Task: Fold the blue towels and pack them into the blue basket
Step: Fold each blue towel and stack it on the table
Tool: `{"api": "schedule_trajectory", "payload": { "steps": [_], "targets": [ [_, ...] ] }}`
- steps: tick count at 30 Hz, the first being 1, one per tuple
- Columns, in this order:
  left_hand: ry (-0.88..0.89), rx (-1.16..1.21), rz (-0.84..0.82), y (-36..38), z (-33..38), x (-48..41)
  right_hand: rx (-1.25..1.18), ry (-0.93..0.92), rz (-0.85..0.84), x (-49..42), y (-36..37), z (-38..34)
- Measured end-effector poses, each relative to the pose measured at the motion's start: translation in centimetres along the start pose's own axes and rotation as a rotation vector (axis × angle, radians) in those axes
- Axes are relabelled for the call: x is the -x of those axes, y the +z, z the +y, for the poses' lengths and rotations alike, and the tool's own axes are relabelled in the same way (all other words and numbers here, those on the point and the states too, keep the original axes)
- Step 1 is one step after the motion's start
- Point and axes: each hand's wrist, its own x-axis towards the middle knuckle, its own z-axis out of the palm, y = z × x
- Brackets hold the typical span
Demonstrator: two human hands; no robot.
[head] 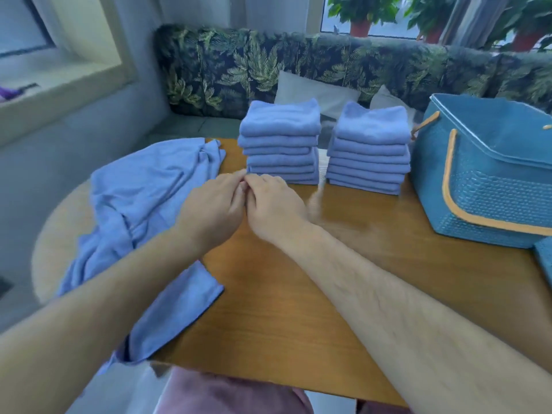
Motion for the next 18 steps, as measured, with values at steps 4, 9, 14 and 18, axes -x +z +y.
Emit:
{"api": "schedule_trajectory", "payload": {
  "steps": [4,9,14,18],
  "targets": [
    [-0.078,-0.120,0.047,-4.2,-4.7,0.7,0.002,-0.075,-0.058,-3.1,2.5,-5.0],
    [-0.249,-0.316,-0.048,-6.5,-10.3,1.7,-0.022,-0.087,-0.179,-5.9,5.9,-8.6],
    [-0.414,-0.484,-0.258,-6.8,-14.3,1.5,0.004,-0.020,-0.303,-7.6,8.9,-9.2],
    [-0.388,-0.363,-0.086,-6.0,-16.1,0.8,0.023,-0.047,-0.327,-7.6,10.8,-8.4]
  ]
}}
